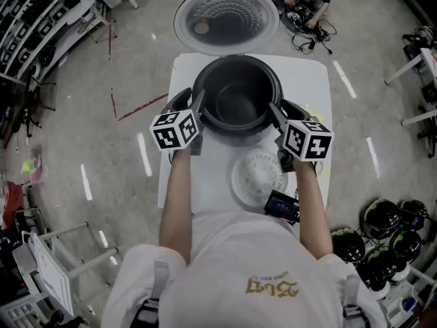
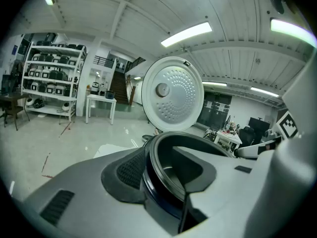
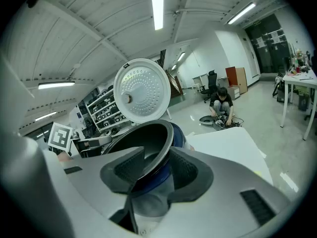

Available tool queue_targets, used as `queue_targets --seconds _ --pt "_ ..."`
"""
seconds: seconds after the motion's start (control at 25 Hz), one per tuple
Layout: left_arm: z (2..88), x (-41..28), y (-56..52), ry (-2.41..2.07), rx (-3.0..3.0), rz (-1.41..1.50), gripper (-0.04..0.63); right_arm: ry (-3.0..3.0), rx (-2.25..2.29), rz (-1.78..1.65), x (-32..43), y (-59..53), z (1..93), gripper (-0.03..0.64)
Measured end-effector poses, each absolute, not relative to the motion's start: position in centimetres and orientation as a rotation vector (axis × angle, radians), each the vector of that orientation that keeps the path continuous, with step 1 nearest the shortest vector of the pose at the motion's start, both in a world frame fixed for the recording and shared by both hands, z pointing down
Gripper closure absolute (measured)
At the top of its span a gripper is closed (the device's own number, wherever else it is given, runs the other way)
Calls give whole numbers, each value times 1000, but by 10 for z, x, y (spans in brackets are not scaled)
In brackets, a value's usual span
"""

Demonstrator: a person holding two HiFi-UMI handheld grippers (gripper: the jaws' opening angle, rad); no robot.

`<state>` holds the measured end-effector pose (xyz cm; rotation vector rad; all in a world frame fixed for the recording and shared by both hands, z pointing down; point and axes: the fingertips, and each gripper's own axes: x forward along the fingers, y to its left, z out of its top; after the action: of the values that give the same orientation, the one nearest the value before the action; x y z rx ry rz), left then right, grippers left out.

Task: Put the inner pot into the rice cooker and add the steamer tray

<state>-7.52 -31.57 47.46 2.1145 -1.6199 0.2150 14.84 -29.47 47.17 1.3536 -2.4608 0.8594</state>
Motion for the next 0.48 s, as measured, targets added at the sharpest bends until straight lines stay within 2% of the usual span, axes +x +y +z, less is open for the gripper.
queue_targets --seconds 0.48 --pt "469 -73 -277 -1545 2122 87 405 -2445 1393 884 153 -259 475 449"
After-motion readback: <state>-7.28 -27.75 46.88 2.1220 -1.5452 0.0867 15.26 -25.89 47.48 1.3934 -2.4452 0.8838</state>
